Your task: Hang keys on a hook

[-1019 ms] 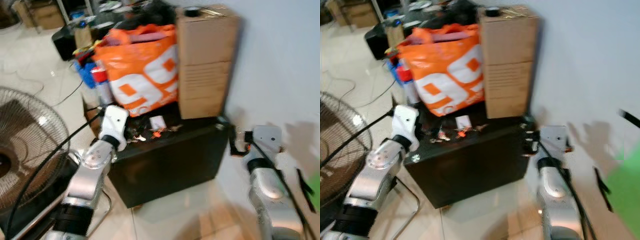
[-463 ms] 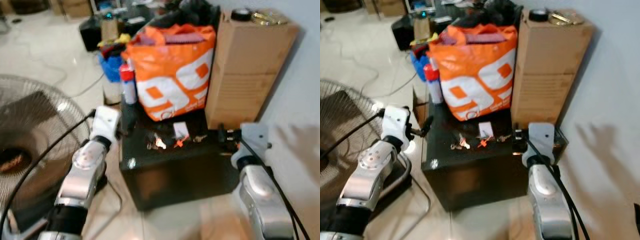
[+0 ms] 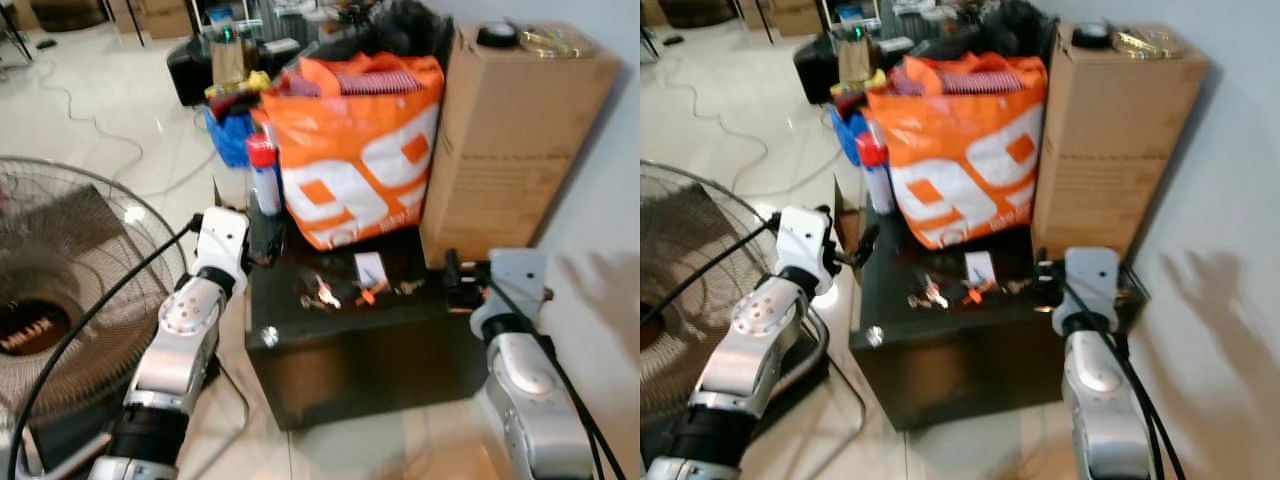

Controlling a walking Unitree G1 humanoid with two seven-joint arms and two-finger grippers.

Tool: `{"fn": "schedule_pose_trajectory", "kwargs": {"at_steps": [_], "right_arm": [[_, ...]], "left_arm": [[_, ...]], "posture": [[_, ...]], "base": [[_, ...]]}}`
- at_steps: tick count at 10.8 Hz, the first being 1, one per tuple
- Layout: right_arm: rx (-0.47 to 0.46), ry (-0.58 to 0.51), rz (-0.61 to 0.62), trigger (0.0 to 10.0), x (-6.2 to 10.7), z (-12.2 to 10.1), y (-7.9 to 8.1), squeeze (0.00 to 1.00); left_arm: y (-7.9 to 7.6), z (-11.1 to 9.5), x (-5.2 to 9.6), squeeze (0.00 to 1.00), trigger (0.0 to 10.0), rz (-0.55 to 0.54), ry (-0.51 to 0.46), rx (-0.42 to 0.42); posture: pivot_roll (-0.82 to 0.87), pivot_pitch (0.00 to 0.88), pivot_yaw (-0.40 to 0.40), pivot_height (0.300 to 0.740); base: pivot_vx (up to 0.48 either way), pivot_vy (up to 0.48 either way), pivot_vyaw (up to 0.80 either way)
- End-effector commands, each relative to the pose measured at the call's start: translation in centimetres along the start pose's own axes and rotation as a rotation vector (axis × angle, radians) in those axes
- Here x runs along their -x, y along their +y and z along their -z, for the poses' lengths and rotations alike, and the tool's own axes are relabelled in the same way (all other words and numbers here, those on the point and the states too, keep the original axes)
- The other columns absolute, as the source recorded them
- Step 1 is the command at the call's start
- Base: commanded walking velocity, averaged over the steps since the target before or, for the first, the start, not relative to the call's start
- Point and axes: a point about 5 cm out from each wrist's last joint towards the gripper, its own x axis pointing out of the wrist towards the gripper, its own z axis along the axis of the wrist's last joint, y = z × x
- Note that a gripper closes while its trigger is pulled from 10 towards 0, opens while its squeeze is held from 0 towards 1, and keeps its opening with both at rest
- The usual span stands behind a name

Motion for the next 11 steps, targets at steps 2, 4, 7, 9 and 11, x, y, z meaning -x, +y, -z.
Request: {"fn": "schedule_pose_trajectory", "kwargs": {"at_steps": [2, 4, 7, 9, 11], "right_arm": [[-0.007, -0.011, -0.035, 10.0, -0.02, -0.13, 0.22, 1.00], [0.007, 0.001, 0.008, 10.0, -0.19, 0.04, -0.13, 1.00], [-0.053, 0.035, -0.011, 10.0, -0.11, 0.36, -0.17, 1.00], [-0.037, 0.055, -0.023, 10.0, -0.48, 0.44, -0.26, 0.00], [0.010, 0.057, 0.008, 10.0, -0.77, 0.52, -0.62, 0.00]], "left_arm": [[-0.04, -0.03, -0.07, 0.00, 10.0, 0.011, 0.000, -0.006], [-0.04, 0.01, -0.10, 0.05, 10.0, 0.030, 0.010, -0.011], [0.06, -0.03, -0.18, 0.04, 10.0, 0.036, 0.009, -0.020], [-0.21, 0.09, -0.30, 0.04, 10.0, 0.043, 0.011, -0.023], [-0.32, 0.19, -0.37, 0.03, 10.0, 0.047, 0.015, -0.030]], "posture": [[-0.20, 0.000, 0.083, 0.740], [-0.20, 0.000, 0.082, 0.740], [-0.20, 0.000, 0.083, 0.740], [-0.20, 0.000, 0.070, 0.740], [-0.20, 0.000, 0.064, 0.740]], "base": [[0.294, 0.000, 0.80], [0.304, 0.000, 0.40], [0.341, 0.000, 0.00], [0.339, 0.000, 0.00], [0.328, 0.000, 0.00]]}}
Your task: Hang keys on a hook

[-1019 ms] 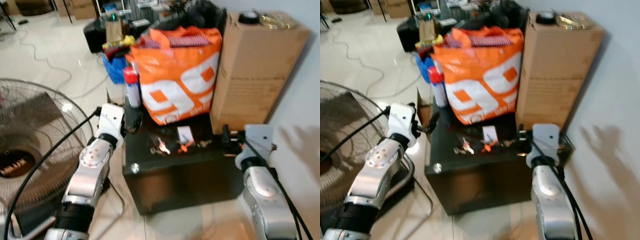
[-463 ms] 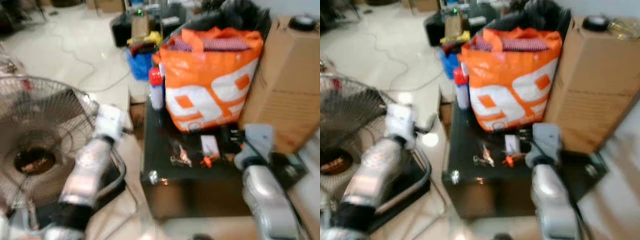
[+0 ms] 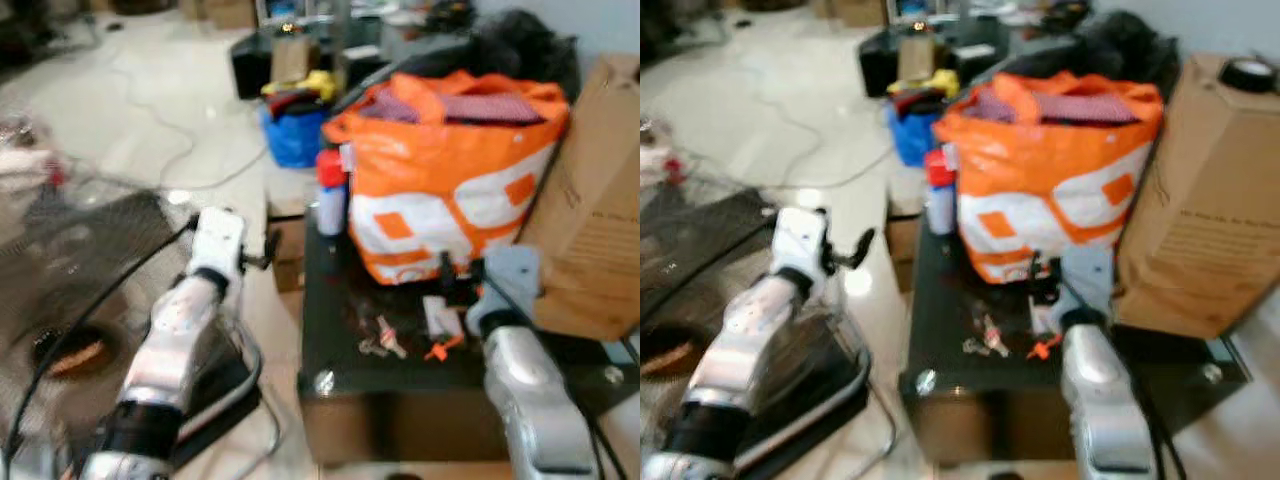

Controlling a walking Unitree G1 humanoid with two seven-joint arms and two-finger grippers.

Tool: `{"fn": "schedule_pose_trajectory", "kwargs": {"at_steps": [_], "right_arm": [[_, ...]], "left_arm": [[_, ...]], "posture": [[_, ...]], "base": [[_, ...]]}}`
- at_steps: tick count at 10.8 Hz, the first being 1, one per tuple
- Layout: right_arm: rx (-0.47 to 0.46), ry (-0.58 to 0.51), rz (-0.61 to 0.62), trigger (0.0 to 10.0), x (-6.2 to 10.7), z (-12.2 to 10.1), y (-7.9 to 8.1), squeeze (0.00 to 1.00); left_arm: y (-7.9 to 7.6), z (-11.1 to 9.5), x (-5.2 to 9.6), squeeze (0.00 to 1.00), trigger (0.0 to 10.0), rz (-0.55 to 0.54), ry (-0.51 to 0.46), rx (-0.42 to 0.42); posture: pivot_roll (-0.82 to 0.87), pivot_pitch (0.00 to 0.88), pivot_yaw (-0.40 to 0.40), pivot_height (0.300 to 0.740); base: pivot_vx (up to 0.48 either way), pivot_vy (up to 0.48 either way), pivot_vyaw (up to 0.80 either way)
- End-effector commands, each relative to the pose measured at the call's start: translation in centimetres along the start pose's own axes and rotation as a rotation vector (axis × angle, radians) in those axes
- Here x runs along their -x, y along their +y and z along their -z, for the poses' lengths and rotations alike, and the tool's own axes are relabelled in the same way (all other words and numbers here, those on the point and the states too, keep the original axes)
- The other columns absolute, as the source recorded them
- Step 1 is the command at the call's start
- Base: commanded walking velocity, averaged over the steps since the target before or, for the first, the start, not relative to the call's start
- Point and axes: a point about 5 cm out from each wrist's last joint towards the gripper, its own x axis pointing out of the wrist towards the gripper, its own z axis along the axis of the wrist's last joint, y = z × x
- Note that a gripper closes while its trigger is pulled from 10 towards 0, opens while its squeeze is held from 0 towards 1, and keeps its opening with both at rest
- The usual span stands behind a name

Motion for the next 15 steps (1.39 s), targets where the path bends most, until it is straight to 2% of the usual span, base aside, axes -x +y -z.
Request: {"fn": "schedule_pose_trajectory", "kwargs": {"at_steps": [1, 2, 3, 4, 5, 6, 8, 9, 11, 15], "right_arm": [[-0.017, -0.006, -0.004, 10.0, -0.2, -0.1, 0.0, 0.00], [-0.019, 0.051, 0.012, 10.0, -0.5, 0.5, -0.3, 0.00], [-0.029, 0.062, 0.004, 10.0, -0.6, 0.7, -0.3, 0.00], [0.000, 0.092, 0.013, 10.0, -0.9, 1.0, -0.5, 0.12], [-0.003, 0.087, 0.009, 10.0, -0.9, 1.0, -0.6, 1.00], [-0.010, 0.080, 0.001, 10.0, -0.9, 0.9, -0.6, 1.00], [0.023, 0.002, -0.047, 10.0, -0.8, 0.2, -0.2, 1.00], [0.002, -0.020, -0.063, 10.0, -0.7, -0.2, 0.1, 1.00], [-0.028, -0.038, -0.074, 10.0, -0.6, -0.6, 0.3, 1.00], [-0.030, -0.034, -0.053, 10.0, -0.3, -0.1, 0.4, 1.00]], "left_arm": [[0.4, 0.0, 0.0, 0.03, 10.0, -0.001, 0.007, -0.028], [0.3, 0.1, -0.2, 0.00, 10.0, 0.027, 0.011, -0.043], [0.2, 0.2, -0.2, 0.00, 10.0, 0.036, 0.013, -0.044], [-0.1, 0.3, -0.6, 0.00, 10.0, 0.098, 0.014, -0.062], [-0.4, 0.4, -0.7, 0.00, 10.0, 0.140, 0.012, -0.074], [-0.5, 0.4, -0.7, 0.00, 10.0, 0.147, 0.014, -0.072], [-0.2, 1.0, -0.6, 0.00, 10.0, 0.080, 0.023, -0.033], [-0.2, 0.8, -0.6, 0.01, 10.0, 0.066, 0.005, -0.016], [-0.1, 0.4, -0.8, 0.01, 10.0, 0.058, -0.014, -0.005], [0.0, 0.8, -0.4, 0.01, 10.0, 0.042, -0.011, 0.001]], "posture": [[-0.20, 0.000, 0.056, 0.740], [-0.20, 0.000, 0.044, 0.740], [-0.20, 0.000, 0.044, 0.740], [-0.20, 0.000, 0.033, 0.740], [-0.20, 0.000, 0.036, 0.740], [-0.20, 0.000, 0.036, 0.740], [-0.21, 0.000, 0.029, 0.740], [-0.21, 0.000, 0.025, 0.740], [-0.21, 0.000, 0.027, 0.740], [-0.20, 0.000, 0.041, 0.740]], "base": [[0.315, 0.000, 0.00], [0.000, 0.000, 0.00], [0.000, 0.000, 0.00], [0.000, 0.000, 0.00], [0.000, 0.000, 0.00], [0.000, 0.000, 0.00], [0.000, 0.000, 0.00], [0.000, 0.000, 0.00], [0.000, -0.142, 0.00], [0.000, -0.285, 0.00]]}}
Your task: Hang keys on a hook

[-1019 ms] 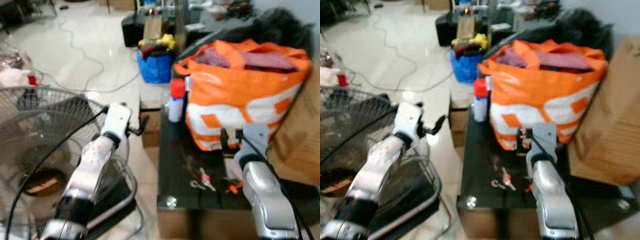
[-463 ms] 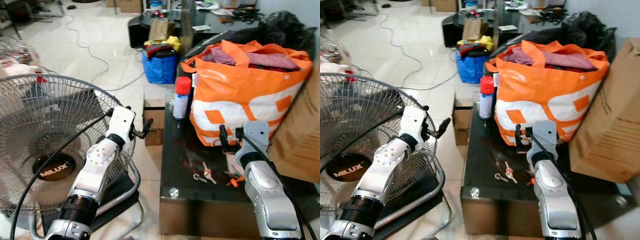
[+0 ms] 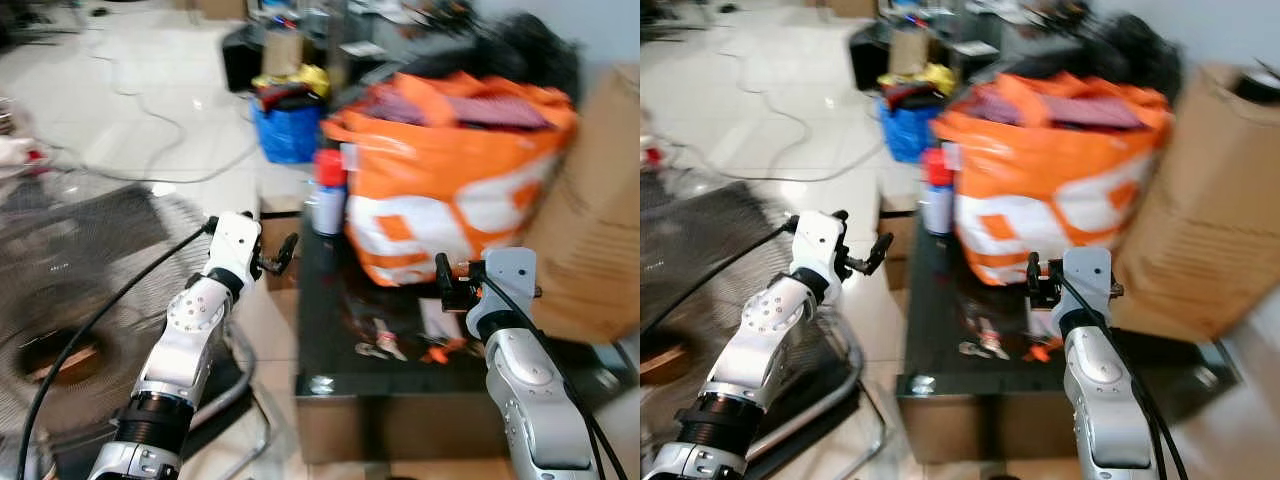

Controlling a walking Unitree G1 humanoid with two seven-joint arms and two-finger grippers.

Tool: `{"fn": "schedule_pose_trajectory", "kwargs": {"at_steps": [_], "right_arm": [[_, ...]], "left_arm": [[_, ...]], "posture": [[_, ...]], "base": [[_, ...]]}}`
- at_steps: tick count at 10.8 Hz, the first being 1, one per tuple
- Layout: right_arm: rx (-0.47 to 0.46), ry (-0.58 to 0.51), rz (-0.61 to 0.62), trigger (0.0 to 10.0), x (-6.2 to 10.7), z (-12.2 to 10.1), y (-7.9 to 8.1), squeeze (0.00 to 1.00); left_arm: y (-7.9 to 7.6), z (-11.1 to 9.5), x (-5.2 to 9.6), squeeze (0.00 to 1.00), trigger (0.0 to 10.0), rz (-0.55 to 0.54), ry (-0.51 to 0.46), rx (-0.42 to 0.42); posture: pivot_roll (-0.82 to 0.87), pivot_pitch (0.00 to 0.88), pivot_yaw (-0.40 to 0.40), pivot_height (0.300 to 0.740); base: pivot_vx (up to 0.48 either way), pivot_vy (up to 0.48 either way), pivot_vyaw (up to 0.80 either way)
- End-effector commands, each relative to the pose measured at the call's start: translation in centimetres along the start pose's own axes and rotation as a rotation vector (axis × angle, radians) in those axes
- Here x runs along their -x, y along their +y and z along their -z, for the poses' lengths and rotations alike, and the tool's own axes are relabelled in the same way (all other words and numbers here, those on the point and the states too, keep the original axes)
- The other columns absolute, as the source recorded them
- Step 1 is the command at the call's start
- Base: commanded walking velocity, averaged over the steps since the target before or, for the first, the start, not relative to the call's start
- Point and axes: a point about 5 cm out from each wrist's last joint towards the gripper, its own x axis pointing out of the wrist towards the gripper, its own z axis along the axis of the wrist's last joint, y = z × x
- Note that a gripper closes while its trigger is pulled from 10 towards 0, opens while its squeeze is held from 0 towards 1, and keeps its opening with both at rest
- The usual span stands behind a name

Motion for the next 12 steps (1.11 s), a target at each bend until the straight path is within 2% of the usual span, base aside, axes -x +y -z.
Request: {"fn": "schedule_pose_trajectory", "kwargs": {"at_steps": [1, 7, 9, 11, 12], "right_arm": [[-0.015, -0.027, 0.013, 10.0, 0.03, -0.51, -0.01, 1.00], [0.010, -0.019, 0.036, 10.0, 0.09, -0.28, -0.05, 1.00], [0.020, -0.019, 0.035, 10.0, 0.11, -0.24, -0.07, 1.00], [0.016, -0.022, 0.026, 10.0, 0.15, -0.22, 0.01, 0.00], [0.016, -0.016, 0.030, 10.0, 0.11, -0.15, -0.05, 0.00]], "left_arm": [[0.29, -0.06, 0.17, 0.01, 10.0, -0.012, -0.007, -0.003], [0.12, -0.32, 0.30, 0.00, 10.0, -0.008, -0.014, -0.011], [0.17, 0.17, 0.61, 0.00, 10.0, -0.027, 0.005, -0.004], [0.10, 0.20, 0.89, 0.00, 10.0, -0.039, -0.009, -0.016], [0.03, 0.20, 0.90, 0.00, 10.0, -0.034, -0.013, -0.012]], "posture": [[-0.21, 0.000, 0.048, 0.740], [-0.21, 0.000, 0.057, 0.740], [-0.21, 0.000, 0.056, 0.740], [-0.21, 0.000, 0.056, 0.740], [-0.20, 0.000, 0.047, 0.740]], "base": [[0.000, -0.364, 0.00], [0.000, -0.366, 0.00], [0.000, -0.142, 0.00], [0.000, 0.000, 0.00], [0.000, 0.000, 0.00]]}}
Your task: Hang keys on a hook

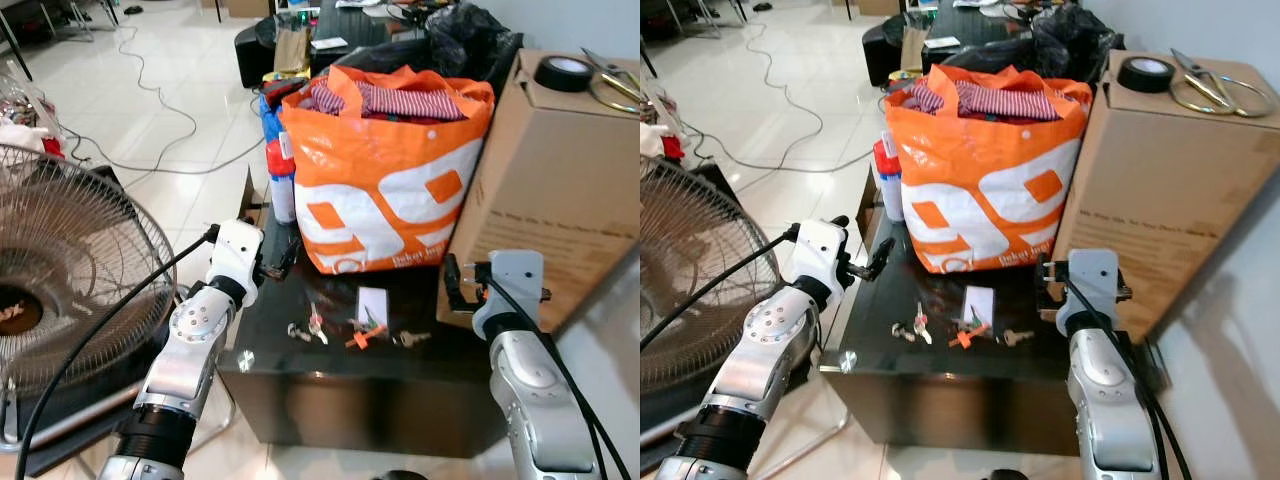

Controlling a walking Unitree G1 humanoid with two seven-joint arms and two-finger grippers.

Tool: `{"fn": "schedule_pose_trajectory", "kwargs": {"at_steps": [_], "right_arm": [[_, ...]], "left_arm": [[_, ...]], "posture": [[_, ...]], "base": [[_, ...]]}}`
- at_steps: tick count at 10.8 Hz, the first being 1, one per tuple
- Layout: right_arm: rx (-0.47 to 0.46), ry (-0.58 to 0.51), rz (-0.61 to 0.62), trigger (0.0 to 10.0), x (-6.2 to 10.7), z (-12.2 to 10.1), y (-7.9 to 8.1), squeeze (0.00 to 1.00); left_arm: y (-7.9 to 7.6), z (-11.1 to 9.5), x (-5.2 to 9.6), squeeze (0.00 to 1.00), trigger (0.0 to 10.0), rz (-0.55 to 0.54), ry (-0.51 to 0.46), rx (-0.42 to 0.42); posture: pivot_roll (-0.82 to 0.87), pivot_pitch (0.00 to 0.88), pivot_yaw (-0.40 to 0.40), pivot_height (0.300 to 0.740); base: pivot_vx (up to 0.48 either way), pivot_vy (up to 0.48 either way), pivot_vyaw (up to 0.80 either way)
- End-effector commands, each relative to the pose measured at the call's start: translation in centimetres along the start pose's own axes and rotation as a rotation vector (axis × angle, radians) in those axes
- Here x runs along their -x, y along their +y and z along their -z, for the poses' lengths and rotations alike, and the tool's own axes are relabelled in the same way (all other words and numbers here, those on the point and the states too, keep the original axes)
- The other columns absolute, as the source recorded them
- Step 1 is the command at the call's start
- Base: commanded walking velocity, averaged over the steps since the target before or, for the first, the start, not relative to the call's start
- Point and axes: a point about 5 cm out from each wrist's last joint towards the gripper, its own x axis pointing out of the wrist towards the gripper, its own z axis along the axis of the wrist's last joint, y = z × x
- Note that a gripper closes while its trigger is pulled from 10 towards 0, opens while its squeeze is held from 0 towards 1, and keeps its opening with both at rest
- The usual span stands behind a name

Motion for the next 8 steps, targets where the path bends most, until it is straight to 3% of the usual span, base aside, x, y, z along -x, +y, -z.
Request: {"fn": "schedule_pose_trajectory", "kwargs": {"at_steps": [1, 3, 4, 5, 6, 8], "right_arm": [[0.005, 0.002, -0.003, 10.0, -0.09, -0.10, 0.21, 0.00], [0.001, 0.006, -0.041, 10.0, -0.07, -0.04, 0.55, 0.00], [0.057, 0.014, -0.076, 10.0, -0.03, 0.06, 0.85, 0.00], [0.063, 0.011, -0.083, 10.0, 0.03, 0.08, 0.98, 0.00], [0.099, 0.007, -0.080, 10.0, 0.00, 0.10, 1.06, 0.00], [0.068, 0.031, -0.044, 10.0, -0.10, 0.39, 0.62, 0.00]], "left_arm": [[0.53, -0.08, 0.20, 0.00, 10.0, -0.014, -0.009, -0.014], [0.62, 0.01, 0.18, 0.00, 10.0, -0.018, -0.006, -0.008], [0.57, 0.07, 0.20, 0.00, 10.0, -0.011, -0.006, -0.006], [0.55, 0.09, 0.23, 0.00, 10.0, -0.004, -0.008, -0.005], [0.54, 0.18, 0.27, 0.00, 10.0, -0.001, -0.005, -0.004], [0.56, 0.29, 0.27, 0.00, 10.0, 0.000, -0.001, -0.003]], "posture": [[-0.20, 0.000, 0.047, 0.740], [-0.20, 0.000, 0.047, 0.740], [-0.20, 0.000, 0.046, 0.740], [-0.20, 0.000, 0.046, 0.740], [-0.20, 0.000, 0.044, 0.740], [-0.20, 0.000, 0.044, 0.740]], "base": [[0.000, 0.000, 0.00], [0.000, 0.000, 0.00], [0.000, 0.000, 0.00], [0.277, 0.000, 0.00], [0.398, 0.000, 0.80], [0.435, 0.000, 0.00]]}}
